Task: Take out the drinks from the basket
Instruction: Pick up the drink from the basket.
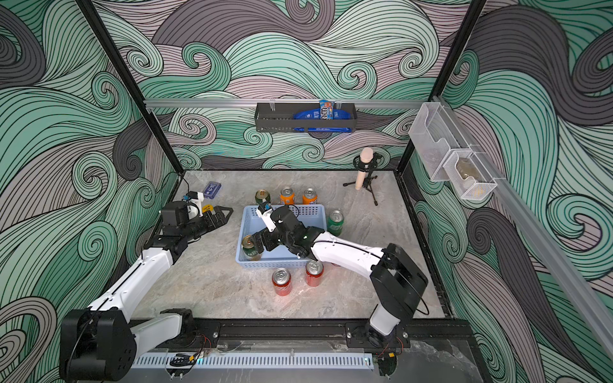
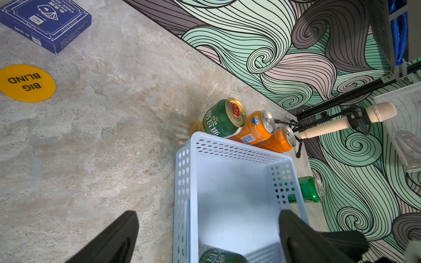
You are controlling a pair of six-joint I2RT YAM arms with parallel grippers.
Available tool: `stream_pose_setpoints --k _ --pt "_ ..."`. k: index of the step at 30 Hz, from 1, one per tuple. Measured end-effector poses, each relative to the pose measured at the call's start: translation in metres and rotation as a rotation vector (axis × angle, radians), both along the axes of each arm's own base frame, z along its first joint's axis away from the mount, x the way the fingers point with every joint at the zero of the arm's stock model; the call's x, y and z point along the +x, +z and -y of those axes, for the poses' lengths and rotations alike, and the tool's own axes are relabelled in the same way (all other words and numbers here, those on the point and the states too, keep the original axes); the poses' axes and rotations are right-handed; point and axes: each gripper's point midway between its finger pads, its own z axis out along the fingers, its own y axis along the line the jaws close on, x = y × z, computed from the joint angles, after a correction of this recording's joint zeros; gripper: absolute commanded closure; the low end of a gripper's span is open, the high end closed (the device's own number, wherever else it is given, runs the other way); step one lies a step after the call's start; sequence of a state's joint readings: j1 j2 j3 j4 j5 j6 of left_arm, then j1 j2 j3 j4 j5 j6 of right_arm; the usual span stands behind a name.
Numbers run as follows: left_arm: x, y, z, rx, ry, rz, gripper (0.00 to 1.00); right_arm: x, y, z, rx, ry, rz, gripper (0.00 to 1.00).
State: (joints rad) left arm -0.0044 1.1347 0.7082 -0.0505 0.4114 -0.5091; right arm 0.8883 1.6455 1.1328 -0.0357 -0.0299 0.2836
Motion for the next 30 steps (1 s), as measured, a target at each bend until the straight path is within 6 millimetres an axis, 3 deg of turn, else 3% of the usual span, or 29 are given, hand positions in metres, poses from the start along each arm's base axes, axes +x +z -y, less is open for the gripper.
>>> stream_pose_setpoints --k 6,15,30 --pt "0.0 0.0 -0.001 -0.003 0.006 0.0 0.01 0.001 0.004 -0.017 -0.002 0.017 0.003 0.01" --pt "0.001 0.001 -0.003 -0.011 0.014 -0.002 0.01 0.0 -0.016 -0.031 -0.058 0.029 -0.027 0.02" --pt "0.001 0.002 -0.004 -0.024 0.012 -0.001 0.01 -0.015 -0.032 -0.038 -0.112 0.043 -0.031 0.01"
